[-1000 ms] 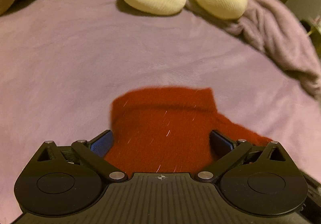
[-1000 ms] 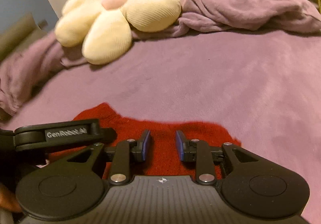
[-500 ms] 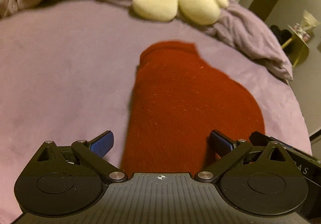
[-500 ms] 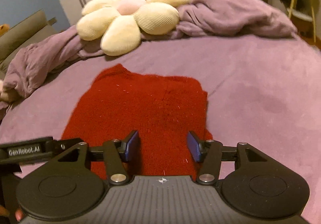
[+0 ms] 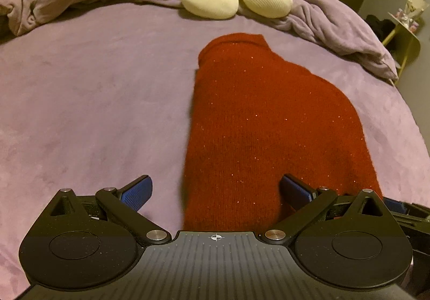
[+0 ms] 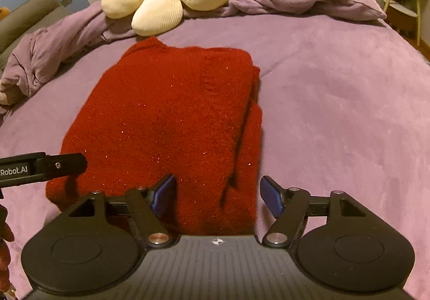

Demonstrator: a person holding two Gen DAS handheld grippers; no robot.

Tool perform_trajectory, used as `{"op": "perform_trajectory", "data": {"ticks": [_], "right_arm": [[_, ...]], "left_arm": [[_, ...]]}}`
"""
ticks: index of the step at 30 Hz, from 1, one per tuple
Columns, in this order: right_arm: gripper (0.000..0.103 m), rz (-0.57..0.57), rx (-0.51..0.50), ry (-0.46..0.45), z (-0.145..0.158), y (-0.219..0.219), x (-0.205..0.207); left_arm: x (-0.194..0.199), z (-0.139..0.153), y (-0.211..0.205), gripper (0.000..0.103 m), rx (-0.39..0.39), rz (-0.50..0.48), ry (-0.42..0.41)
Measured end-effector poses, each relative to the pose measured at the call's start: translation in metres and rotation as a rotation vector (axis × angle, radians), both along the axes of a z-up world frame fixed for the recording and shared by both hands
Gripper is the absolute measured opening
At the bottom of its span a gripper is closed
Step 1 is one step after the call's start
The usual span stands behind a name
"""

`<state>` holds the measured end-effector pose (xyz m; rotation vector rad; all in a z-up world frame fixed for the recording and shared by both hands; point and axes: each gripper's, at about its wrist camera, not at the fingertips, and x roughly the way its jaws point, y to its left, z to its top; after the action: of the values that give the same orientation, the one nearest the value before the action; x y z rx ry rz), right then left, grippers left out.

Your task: Fold small clothes

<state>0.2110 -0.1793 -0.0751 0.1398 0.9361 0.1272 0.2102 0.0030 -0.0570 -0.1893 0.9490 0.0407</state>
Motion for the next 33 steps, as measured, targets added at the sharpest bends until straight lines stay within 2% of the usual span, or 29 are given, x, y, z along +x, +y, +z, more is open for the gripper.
{"op": "perform_trajectory", "data": {"ticks": [3,7,15,19,22,24,27,30,33], "right_arm": [[0.077,0.012,-0.05,0.012,-0.003,0.007,0.0],[0.078,0.026,-0.085,0.024,-0.007,0.009,-0.006],[0.08,0.001,-0.094,0.051,-0.001,0.005,-0.017],[0.08,0.024,-0.058,0.105,-0.012,0.007,-0.028],[0.079,0.012,-0.048,0.1,-0.021,0.012,-0.031],[0.078,-0.039,0.009,0.097,-0.022,0.007,-0.028],[0.076,-0.071,0.159,0.077,-0.019,-0.003,-0.023],[0.076,-0.096,0.231,0.074,-0.02,-0.005,-0.019],[0.076,-0.13,0.28,0.06,-0.026,-0.007,-0.021]], "left_arm": [[-0.003,-0.004,-0.001,0.103,0.02,-0.003,0.009],[-0.006,-0.007,0.002,0.103,0.001,0.01,0.022],[-0.019,0.0,0.003,0.103,0.019,0.0,0.012],[-0.032,-0.007,0.012,0.103,-0.025,0.002,0.012],[-0.038,-0.015,0.014,0.103,-0.038,-0.001,0.055],[-0.043,-0.022,0.013,0.103,0.01,-0.006,0.06],[-0.038,-0.032,0.016,0.103,0.078,0.038,0.068],[-0.027,-0.039,0.022,0.103,-0.005,0.072,0.083],[-0.017,-0.042,0.024,0.103,-0.013,0.109,0.078]]}}
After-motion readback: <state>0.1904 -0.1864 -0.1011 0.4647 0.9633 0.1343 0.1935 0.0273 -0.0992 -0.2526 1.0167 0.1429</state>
